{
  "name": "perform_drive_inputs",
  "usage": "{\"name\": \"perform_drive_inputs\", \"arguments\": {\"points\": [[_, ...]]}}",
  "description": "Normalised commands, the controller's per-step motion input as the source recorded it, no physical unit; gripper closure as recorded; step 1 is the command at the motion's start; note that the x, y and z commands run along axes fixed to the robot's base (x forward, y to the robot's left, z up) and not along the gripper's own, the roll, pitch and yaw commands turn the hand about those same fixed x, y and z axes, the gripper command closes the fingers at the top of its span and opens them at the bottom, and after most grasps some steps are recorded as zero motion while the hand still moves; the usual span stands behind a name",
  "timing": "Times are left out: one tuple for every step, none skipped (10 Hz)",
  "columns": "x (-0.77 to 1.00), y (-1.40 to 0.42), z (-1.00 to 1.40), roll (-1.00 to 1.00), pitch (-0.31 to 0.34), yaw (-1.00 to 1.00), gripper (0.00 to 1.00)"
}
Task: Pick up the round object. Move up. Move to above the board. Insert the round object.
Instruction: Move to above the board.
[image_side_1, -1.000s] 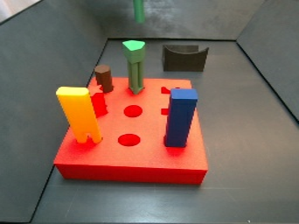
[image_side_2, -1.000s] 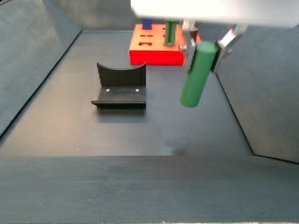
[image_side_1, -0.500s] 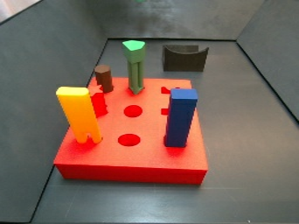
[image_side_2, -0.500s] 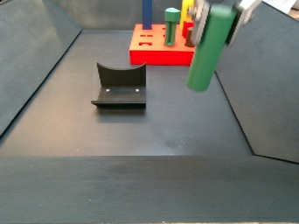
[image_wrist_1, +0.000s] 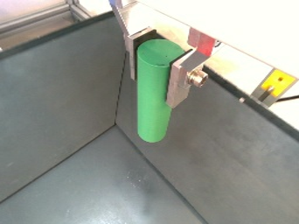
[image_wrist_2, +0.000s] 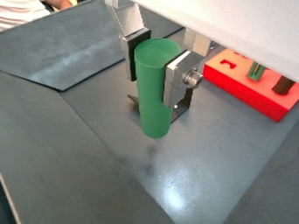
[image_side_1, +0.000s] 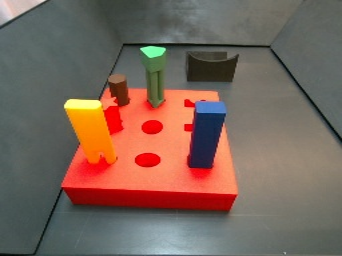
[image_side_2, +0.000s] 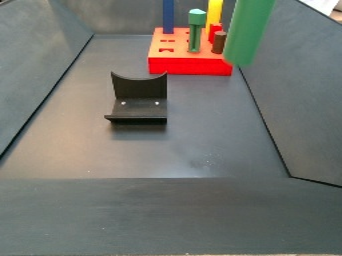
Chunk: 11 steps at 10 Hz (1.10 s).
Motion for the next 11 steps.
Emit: {"name": "perform_drive_inputs", "arguments": {"points": [[0.0,0.02,0.21,0.01,0.091,0.0,1.0],[0.1,-1.0,0.06,0.07,0.571,-0.35,1.0],[0.1,-1.0,0.05,0.07,0.564,-0.35,1.0],[0.1,-1.0,0.06,0.09,0.379,-0.16,1.0],[0.1,-1.0,0.06,0.03,0.245,-0.08,1.0],[0.1,-1.0,0.06,0.03,0.158,-0.04,1.0],[0.1,-1.0,0.07,0.02,0.1,-0.02,1.0],[0.1,-1.0,0.07,0.01,0.047,-0.01,1.0],[0.1,-1.0,0.07,0.0,0.024,0.0,1.0],[0.09,-1.0,0.07,-0.01,0.015,0.0,1.0],[0.09,-1.0,0.07,-0.01,0.013,0.01,1.0]]}}
